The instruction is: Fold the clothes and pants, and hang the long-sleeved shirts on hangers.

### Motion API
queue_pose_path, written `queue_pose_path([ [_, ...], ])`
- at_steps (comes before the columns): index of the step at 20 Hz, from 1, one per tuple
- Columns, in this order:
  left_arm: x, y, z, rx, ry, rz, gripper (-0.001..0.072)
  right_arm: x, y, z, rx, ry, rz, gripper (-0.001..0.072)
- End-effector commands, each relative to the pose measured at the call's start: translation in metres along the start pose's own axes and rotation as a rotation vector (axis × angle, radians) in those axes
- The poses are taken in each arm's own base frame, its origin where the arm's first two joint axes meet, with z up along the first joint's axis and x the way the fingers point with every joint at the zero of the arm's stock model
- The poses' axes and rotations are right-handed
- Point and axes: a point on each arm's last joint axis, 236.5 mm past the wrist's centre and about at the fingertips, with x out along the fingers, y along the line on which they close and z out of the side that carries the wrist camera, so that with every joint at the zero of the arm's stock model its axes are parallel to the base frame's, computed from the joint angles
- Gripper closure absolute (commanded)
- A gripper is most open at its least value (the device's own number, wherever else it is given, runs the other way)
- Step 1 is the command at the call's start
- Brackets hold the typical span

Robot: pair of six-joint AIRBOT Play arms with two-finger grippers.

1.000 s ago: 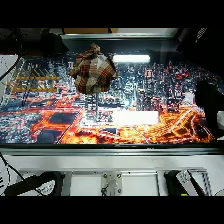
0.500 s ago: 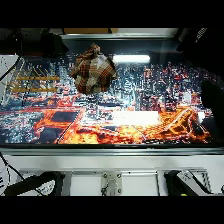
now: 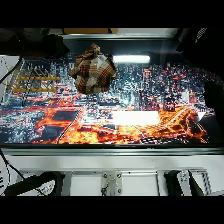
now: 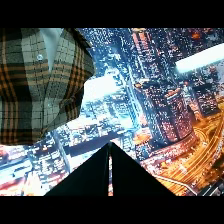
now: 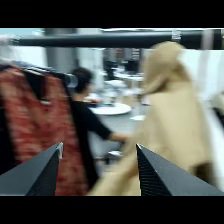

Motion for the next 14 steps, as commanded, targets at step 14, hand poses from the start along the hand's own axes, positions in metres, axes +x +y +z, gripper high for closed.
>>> queue_pose_path([
  [14,0.055,0.008,-0.121,-0.206,0.158,-0.074,0.0692,-0.455,0.455,-0.22,0.043,0.974,2.011,0.0195],
])
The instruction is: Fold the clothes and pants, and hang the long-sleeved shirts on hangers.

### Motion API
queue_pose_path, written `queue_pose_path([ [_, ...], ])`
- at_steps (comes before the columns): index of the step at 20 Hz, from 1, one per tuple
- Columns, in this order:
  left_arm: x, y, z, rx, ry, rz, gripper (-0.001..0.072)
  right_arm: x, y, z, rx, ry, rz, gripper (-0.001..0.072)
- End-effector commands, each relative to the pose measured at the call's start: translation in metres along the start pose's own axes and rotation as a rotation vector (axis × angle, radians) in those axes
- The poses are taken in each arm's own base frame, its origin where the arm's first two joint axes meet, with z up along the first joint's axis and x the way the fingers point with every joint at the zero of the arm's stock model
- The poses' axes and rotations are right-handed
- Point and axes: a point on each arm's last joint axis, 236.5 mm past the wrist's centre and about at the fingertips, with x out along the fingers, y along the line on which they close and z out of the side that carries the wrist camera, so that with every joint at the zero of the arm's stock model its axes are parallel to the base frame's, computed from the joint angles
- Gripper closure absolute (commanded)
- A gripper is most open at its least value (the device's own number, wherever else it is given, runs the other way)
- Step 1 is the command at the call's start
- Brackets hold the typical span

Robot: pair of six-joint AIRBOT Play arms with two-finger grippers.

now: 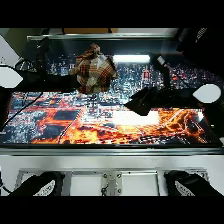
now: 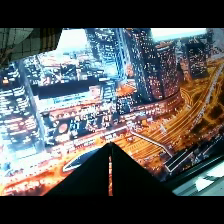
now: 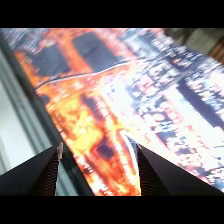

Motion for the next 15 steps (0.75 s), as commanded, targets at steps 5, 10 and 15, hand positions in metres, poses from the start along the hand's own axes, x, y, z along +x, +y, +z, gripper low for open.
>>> queue_pose_path([
  [5,0.0005,0.0,-0.0022,-0.005,0.002,-0.002,0.0692,0.0301,0.0241,-0.0264,0.0,0.094,0.094,0.0693],
  [10,0.0005,0.0,-0.0014,-0.005,-0.001,-0.002,0.0692,0.0301,0.0239,-0.0263,0.0,0.093,0.093,0.0693],
  [15,0.0005,0.0,-0.0014,-0.005,-0.001,-0.002,0.0692,0.0301,0.0239,-0.0263,0.0,0.093,0.093,0.0693],
])
